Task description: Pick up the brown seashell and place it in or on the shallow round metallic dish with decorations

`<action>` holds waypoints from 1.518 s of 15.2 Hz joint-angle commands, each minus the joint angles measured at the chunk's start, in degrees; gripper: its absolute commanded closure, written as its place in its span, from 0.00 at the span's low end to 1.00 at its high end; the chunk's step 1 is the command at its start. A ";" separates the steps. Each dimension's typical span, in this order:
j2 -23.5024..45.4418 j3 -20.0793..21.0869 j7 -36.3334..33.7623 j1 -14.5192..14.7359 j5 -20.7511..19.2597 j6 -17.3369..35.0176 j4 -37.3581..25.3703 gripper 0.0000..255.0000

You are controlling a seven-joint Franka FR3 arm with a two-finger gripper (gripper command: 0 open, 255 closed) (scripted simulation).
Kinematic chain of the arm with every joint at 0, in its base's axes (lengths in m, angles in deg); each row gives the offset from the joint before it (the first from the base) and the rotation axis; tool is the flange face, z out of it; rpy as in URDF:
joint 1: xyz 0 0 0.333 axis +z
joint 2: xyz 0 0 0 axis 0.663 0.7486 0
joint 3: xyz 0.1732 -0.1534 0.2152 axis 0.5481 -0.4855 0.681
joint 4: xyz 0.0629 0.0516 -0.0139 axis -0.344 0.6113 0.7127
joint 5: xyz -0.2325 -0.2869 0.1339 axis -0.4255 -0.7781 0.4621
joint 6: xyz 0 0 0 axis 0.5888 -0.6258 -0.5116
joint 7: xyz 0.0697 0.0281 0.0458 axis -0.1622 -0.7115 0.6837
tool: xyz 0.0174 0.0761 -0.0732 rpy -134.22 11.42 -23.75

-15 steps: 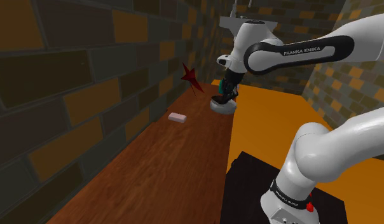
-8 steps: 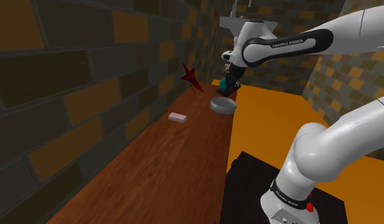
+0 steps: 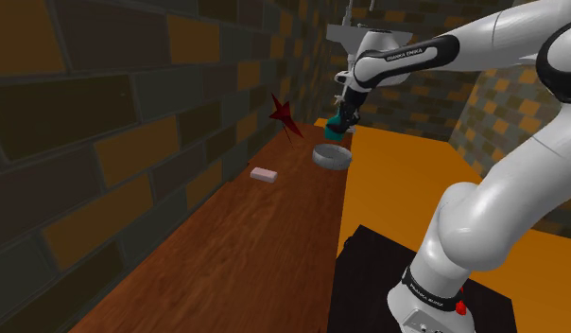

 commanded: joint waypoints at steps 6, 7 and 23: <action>4.61 -3.62 3.81 0.45 2.19 4.16 -0.75 1.00; 4.85 -3.78 3.83 0.45 2.22 4.96 -0.17 1.00; 9.58 -6.15 4.95 0.88 3.87 15.81 6.40 1.00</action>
